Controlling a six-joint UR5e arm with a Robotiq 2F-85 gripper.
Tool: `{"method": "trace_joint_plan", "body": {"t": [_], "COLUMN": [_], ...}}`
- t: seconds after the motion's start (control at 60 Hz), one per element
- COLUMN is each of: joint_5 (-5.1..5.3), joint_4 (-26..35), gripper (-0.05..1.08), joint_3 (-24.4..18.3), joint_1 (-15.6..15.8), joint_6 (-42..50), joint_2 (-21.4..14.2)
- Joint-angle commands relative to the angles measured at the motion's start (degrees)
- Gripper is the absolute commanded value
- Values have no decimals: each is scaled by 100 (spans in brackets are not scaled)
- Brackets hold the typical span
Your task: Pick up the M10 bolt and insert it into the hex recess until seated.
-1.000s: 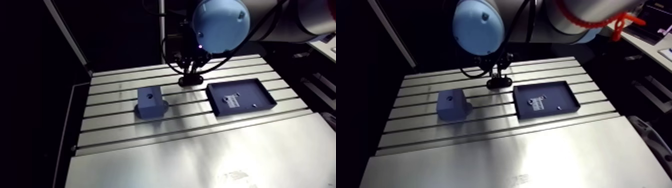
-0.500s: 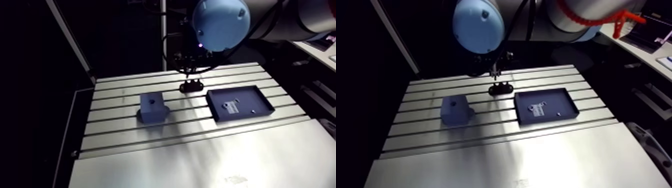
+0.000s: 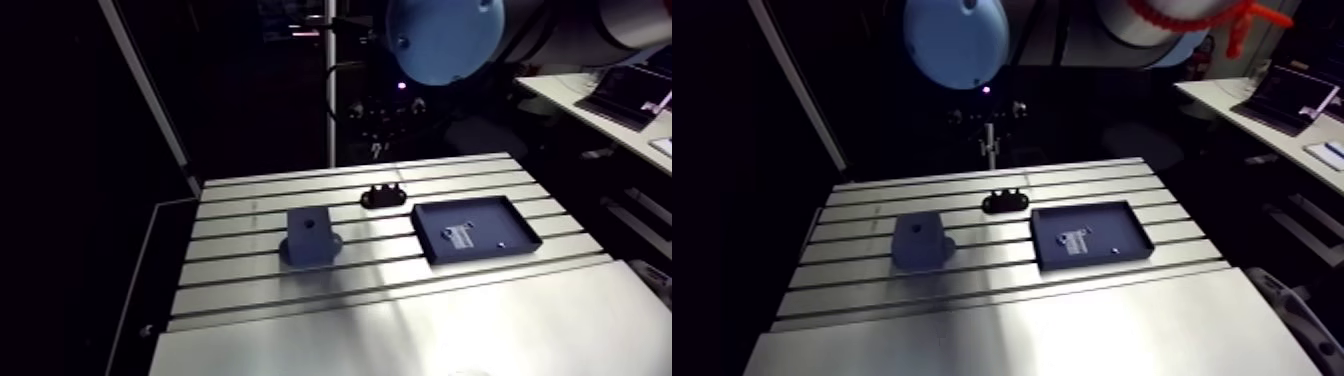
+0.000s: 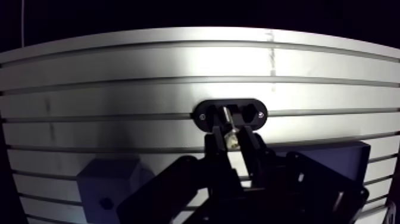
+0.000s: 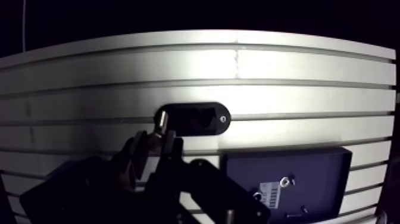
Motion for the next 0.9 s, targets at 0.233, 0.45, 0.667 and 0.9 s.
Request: {"method": "trace_joint_plan", "body": {"t": [0.233,0.45,0.667,0.9], "joint_5": [-23,-68,-180,-217], "joint_4": [1377,2127,2666,3000], "gripper": [72,73,73,73], "joint_3": [-550,-831,-975,-1209], "joint_1": [330,415,591,856], "joint_6": [-639,-1045,-1513,-1983], "joint_2": [-325,-405,-407,-193]}}
